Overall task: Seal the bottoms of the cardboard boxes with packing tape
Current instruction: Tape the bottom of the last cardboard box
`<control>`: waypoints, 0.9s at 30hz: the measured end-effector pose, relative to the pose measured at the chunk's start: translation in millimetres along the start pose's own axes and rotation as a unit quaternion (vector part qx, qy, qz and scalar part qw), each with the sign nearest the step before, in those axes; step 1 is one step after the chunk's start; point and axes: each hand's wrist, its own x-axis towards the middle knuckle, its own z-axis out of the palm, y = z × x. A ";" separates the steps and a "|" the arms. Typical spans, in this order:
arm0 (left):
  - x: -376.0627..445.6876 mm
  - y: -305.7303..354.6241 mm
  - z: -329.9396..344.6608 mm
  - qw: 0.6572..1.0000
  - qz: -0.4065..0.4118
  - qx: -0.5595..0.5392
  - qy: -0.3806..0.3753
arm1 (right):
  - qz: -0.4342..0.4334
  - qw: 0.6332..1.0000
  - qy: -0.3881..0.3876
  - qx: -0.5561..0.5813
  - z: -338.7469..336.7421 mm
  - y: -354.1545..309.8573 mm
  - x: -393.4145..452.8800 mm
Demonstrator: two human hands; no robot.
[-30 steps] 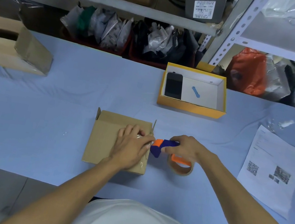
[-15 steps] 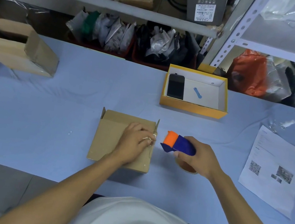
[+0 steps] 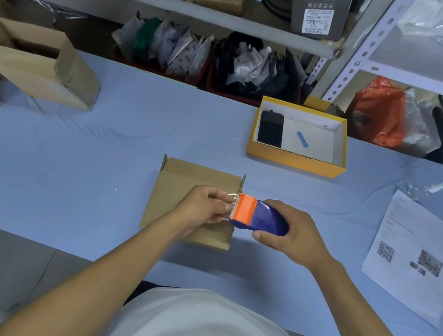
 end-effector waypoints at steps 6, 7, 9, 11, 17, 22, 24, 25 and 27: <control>-3.9 8.8 -7.1 0.996 -0.053 0.025 -0.065 | 0.001 1.000 -0.001 0.010 4.1 -3.3 1.8; -3.3 8.9 -7.6 0.997 -0.043 0.030 -0.051 | -0.001 1.000 0.000 0.010 4.4 -4.2 2.0; -1.0 7.4 -7.3 0.999 -0.033 0.035 -0.002 | -0.002 1.000 0.000 0.008 5.8 -5.9 3.6; 0.6 4.6 -7.0 0.998 -0.017 0.048 0.040 | -0.003 1.000 -0.004 0.001 5.8 -6.7 5.3; -2.5 -1.7 -9.7 0.972 0.075 0.180 0.133 | 0.019 0.999 -0.021 -0.025 -4.1 9.6 3.1; -4.3 -3.9 -19.1 0.948 0.083 0.247 0.184 | 0.035 0.998 -0.026 -0.047 -13.9 27.5 -1.3; -5.3 -5.1 -24.3 0.941 0.076 0.278 0.176 | 0.029 0.997 -0.037 -0.060 -12.6 30.0 -0.6; -5.8 -6.0 -25.1 0.937 0.070 0.292 0.176 | 0.028 0.997 -0.041 -0.063 -10.8 29.4 0.4; -5.8 -6.6 -25.9 0.925 0.053 0.327 0.185 | 0.024 0.996 -0.046 -0.068 -6.5 27.3 2.4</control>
